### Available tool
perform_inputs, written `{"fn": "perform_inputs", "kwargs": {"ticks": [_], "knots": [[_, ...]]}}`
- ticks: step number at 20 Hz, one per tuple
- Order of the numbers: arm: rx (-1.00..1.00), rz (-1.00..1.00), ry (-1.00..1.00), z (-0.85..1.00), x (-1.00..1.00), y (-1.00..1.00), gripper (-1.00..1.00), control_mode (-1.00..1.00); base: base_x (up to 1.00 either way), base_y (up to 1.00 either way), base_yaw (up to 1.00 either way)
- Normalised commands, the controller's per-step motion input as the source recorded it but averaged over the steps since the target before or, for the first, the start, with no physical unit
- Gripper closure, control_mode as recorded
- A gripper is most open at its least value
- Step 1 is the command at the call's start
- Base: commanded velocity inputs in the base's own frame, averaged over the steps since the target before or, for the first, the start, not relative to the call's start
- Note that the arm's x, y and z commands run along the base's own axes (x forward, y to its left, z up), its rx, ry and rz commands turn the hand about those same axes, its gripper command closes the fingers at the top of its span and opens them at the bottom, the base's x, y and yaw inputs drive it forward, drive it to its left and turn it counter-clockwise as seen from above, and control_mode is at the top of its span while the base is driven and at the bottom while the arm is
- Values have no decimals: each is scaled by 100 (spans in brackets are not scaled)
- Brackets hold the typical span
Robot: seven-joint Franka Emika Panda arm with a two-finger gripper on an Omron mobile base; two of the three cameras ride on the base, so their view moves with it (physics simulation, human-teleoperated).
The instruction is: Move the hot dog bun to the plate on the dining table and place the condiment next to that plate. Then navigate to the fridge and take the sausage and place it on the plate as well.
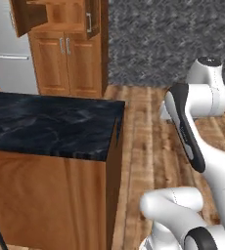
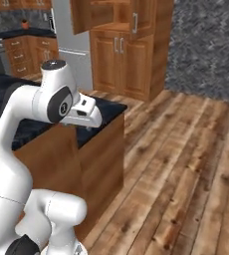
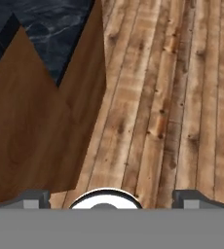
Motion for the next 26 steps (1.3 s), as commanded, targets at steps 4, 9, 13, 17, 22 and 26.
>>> {"fn": "perform_inputs", "kwargs": {"ticks": [4, 9, 13, 17, 22, 26], "knots": [[0, 0, 0, 0, 0, 0, -100, 100, 100, -69, 46], [0, 0, 0, 0, 0, 0, -100, 100, 100, -82, 43], [0, 0, 0, 0, 0, 0, -100, 100, 100, -100, 33], [0, 0, 0, 0, 0, 0, -100, 100, 100, -100, 28], [0, 0, 0, 0, 0, 0, -100, 100, 62, -100, 14], [0, 0, 0, 0, 0, 0, -100, 100, 2, -100, 6]]}}
